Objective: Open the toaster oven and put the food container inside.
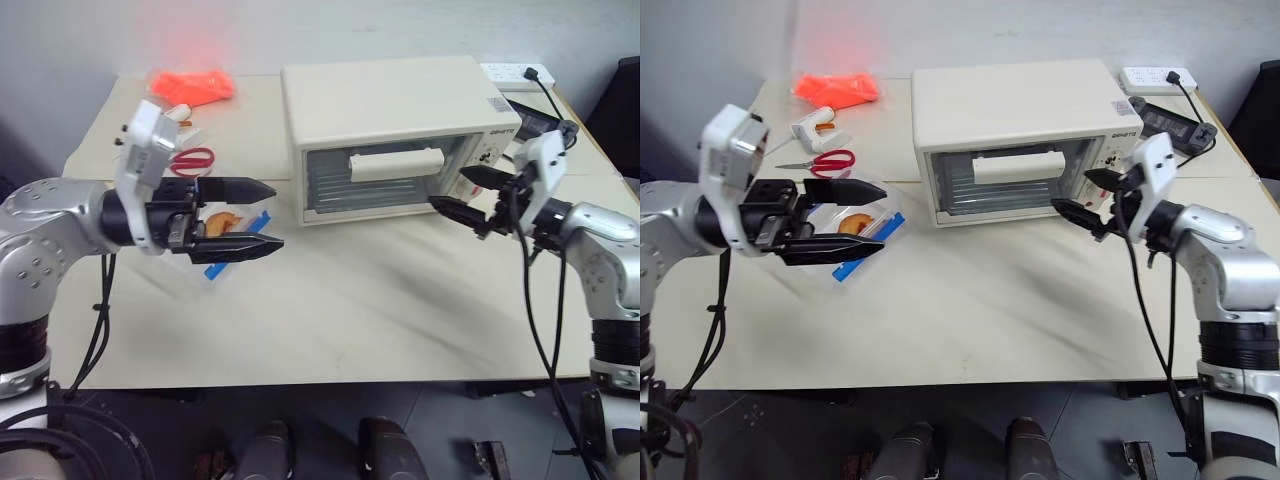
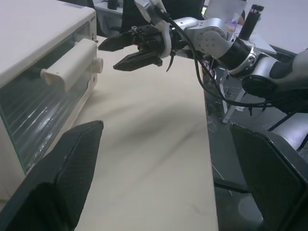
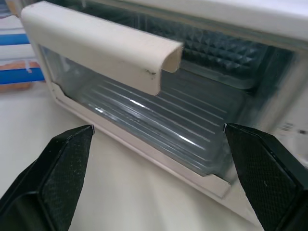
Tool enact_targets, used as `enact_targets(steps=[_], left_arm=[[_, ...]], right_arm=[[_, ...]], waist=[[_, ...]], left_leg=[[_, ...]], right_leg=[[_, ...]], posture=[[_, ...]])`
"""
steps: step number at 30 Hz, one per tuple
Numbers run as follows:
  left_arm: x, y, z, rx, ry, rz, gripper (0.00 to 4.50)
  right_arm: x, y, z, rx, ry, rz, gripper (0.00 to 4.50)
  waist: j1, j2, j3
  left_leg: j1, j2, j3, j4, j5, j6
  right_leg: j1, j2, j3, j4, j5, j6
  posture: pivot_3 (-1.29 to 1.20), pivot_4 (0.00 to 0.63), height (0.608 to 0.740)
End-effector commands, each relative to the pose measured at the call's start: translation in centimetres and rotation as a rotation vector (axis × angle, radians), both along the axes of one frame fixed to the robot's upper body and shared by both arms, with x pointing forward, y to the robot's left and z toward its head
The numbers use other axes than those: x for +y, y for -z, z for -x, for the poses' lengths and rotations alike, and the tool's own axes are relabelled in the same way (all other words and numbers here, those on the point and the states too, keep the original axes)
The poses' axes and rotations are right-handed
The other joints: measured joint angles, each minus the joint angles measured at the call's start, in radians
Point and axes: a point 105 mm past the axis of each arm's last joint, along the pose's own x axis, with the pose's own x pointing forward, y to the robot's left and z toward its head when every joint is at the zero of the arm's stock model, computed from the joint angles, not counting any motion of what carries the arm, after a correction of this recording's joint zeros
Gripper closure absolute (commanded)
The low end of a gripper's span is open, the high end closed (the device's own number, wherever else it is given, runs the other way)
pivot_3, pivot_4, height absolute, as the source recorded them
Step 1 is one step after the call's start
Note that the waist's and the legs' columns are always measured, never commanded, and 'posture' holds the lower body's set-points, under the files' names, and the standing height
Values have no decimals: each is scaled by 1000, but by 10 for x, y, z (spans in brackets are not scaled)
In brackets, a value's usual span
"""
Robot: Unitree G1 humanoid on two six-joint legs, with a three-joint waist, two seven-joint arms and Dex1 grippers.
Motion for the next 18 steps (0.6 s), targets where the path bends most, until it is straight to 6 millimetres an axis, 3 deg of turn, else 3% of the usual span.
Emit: enact_targets(steps=[1, 4, 10, 18], left_arm=[[-1, -9, -4, -67, 11, -15, 0], [-2, -12, -9, -93, 10, -15, 0], [1, -8, -15, -105, -4, -30, 0], [-4, -10, -38, -148, -68, -24, 0]], right_arm=[[7, -12, -1, -67, -28, 19, 18], [25, -18, 1, -93, -95, 14, 18], [37, -26, 11, -113, -177, -8, 18], [45, -13, 40, -83, -296, -15, 18]], waist=[[-4, -1, 0], [-11, -1, 1], [-13, -1, 1], [-14, -2, 1]], left_leg=[[-1, 0, -1, 0, 0, 0], [-2, 0, -1, 1, 0, 0], [-1, 4, 0, 4, 2, 0], [-1, 5, -1, 3, 2, 0]], right_leg=[[0, 0, 0, 0, 0, 0], [0, 0, 0, 0, 0, 0], [1, 0, 0, 1, 1, 2], [0, 1, 0, 1, 1, 2]], posture=[[0, 150, 740], [0, 150, 740], [0, 150, 740], [0, 150, 740]])
